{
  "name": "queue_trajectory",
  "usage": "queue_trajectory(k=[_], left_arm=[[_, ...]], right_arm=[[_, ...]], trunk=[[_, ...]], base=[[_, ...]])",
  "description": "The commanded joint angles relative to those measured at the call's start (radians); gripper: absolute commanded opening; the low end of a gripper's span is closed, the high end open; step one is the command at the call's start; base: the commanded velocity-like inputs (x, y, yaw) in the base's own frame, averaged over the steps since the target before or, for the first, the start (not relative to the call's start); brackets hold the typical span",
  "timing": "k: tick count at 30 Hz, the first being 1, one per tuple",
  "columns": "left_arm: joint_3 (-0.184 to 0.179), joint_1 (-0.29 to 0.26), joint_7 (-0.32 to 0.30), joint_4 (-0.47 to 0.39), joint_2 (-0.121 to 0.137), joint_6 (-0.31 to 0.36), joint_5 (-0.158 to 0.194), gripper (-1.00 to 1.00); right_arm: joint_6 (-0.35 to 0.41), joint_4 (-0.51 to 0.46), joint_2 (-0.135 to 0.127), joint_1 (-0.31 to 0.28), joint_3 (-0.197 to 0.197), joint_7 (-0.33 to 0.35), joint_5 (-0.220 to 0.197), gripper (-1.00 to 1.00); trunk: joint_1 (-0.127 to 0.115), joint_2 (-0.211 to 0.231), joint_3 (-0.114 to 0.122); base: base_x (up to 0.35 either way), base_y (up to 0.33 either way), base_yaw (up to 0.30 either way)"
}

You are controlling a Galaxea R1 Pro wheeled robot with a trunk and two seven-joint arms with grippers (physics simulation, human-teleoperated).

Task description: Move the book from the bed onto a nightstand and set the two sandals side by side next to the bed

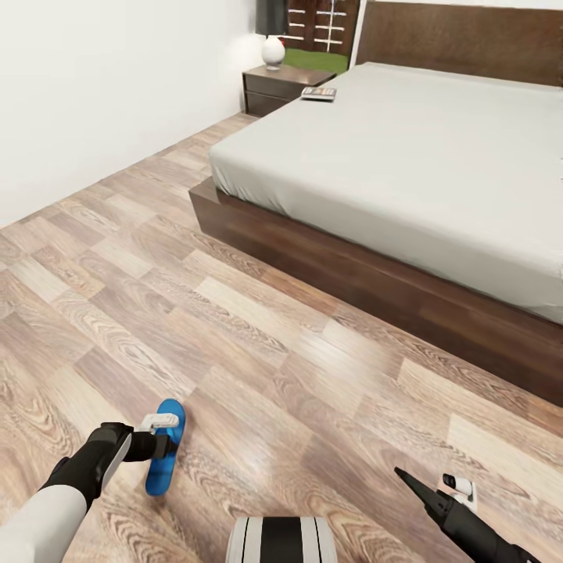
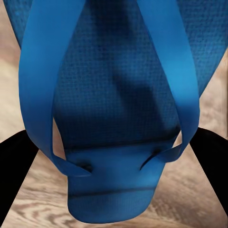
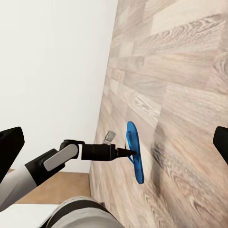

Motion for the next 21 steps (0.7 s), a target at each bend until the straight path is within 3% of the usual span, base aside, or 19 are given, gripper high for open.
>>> queue_trajectory(k=[1, 21], left_arm=[[0.005, 0.000, -0.008, -0.001, -0.001, 0.005, -0.008, -1.00], [0.005, 0.000, -0.007, -0.001, -0.004, 0.006, -0.010, -1.00]], right_arm=[[0.011, 0.000, 0.000, 0.000, -0.001, 0.002, -0.005, 1.00], [0.011, 0.001, 0.000, 0.000, -0.003, 0.000, 0.003, 1.00]], trunk=[[-0.001, 0.000, 0.003], [-0.010, 0.005, 0.081]], base=[[0.000, 0.000, 0.000], [0.000, 0.000, 0.000]])
